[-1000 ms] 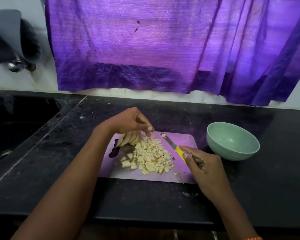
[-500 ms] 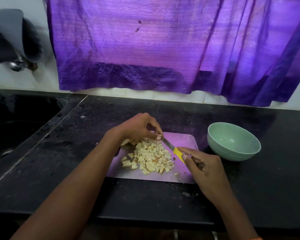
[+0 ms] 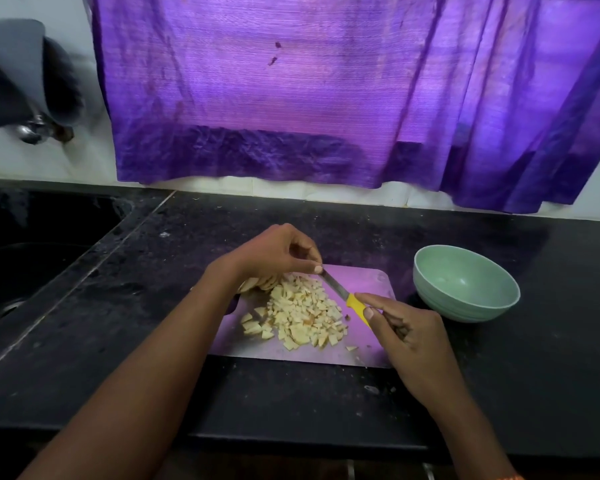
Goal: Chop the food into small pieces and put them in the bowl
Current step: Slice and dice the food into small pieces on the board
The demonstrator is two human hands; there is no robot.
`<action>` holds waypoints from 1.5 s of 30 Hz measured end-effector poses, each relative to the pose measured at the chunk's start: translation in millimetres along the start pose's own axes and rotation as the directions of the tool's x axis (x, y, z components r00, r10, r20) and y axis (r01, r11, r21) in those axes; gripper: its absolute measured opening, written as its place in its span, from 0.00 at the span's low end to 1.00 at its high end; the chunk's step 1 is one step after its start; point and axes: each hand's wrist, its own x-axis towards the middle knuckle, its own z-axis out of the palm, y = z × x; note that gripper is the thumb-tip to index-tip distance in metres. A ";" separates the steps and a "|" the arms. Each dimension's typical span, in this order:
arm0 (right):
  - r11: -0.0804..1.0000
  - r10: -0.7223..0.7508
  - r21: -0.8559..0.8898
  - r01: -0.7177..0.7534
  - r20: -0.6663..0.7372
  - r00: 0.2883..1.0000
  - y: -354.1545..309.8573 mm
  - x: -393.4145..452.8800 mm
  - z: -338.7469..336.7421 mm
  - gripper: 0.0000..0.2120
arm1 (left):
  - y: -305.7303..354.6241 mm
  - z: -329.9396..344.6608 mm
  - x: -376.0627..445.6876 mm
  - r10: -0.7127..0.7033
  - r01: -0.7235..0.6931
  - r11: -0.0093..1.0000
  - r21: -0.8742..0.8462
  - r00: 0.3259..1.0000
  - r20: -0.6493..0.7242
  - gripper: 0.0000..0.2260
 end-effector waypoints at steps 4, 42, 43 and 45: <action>1.000 0.001 0.015 -0.001 -0.018 1.000 1.6 0.0 0.8 0.12 | -4.2 -7.2 0.3 -0.037 0.039 0.998 0.046 0.998 -0.041 0.07; 0.986 0.031 -0.161 -0.047 -0.099 0.995 12.6 3.5 1.7 0.12 | -23.8 -51.3 -27.1 -0.278 0.238 0.939 -0.247 0.950 -0.141 0.15; 0.981 0.037 -0.182 -0.060 -0.124 0.992 12.2 4.0 1.1 0.12 | -13.6 -45.0 -24.4 -0.240 0.193 0.943 -0.270 0.959 -0.153 0.15; 0.970 0.048 -0.226 -0.086 -0.169 0.984 10.2 4.4 -1.1 0.13 | 4.4 -23.6 -16.5 -0.168 0.116 0.945 -0.306 0.975 -0.149 0.16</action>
